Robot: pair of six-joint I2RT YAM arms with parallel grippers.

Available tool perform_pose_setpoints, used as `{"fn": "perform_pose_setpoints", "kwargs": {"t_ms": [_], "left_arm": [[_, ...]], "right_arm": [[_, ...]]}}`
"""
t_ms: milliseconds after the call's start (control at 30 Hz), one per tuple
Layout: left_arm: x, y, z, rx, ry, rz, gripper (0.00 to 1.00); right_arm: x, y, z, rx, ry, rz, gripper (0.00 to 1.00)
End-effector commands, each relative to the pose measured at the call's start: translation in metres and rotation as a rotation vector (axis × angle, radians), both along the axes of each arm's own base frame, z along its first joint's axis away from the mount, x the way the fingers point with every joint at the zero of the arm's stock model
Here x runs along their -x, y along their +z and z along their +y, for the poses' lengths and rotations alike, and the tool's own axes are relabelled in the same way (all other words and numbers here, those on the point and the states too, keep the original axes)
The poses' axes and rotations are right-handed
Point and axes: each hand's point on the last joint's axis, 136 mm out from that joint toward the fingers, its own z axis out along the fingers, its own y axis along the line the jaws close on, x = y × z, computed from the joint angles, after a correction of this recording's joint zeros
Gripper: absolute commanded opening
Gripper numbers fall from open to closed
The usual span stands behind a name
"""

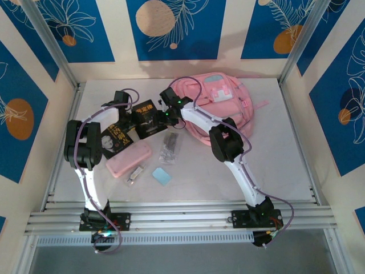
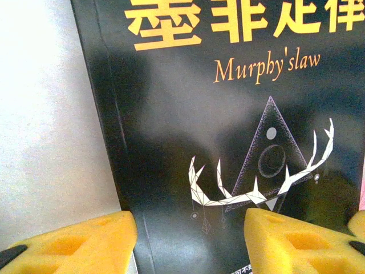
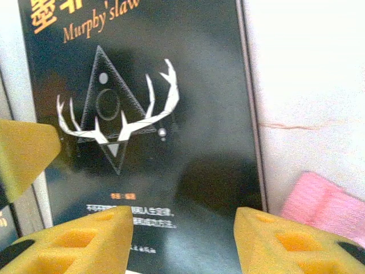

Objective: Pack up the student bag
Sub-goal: Pick up the book from the top-center of the table.

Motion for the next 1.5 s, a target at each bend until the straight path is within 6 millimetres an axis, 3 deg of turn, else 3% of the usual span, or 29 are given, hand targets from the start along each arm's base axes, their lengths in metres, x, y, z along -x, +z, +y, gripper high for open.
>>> {"fn": "perform_pose_setpoints", "kwargs": {"t_ms": [0,233,367,467,600,833,1033,1467], "left_arm": [[0.036,-0.048,0.009,-0.059,-0.033,0.182,0.56],[0.039,-0.050,0.008,-0.056,-0.042,0.194,0.56],[0.038,-0.049,0.005,-0.045,-0.045,0.193,0.55],[0.037,-0.050,0.002,-0.039,-0.046,0.194,0.55],[0.038,-0.052,-0.002,-0.033,-0.046,0.199,0.55],[0.039,-0.051,-0.004,-0.036,-0.053,0.197,0.54],[0.039,-0.051,-0.004,-0.035,-0.053,0.200,0.54],[0.038,-0.049,-0.004,-0.043,-0.065,0.196,0.54]], "right_arm": [[0.000,0.006,-0.024,0.085,-0.008,-0.024,0.53],[0.001,-0.016,-0.024,0.080,-0.008,0.014,0.54],[0.009,-0.023,-0.012,0.045,0.018,0.049,0.53],[0.016,-0.011,0.004,-0.030,0.052,0.060,0.51],[0.022,0.021,0.023,-0.147,0.097,0.054,0.48],[0.024,0.062,0.024,-0.201,0.100,0.014,0.47],[0.019,0.063,0.019,-0.190,0.063,0.019,0.47],[0.023,0.066,0.040,-0.344,0.088,0.101,0.42]]}}
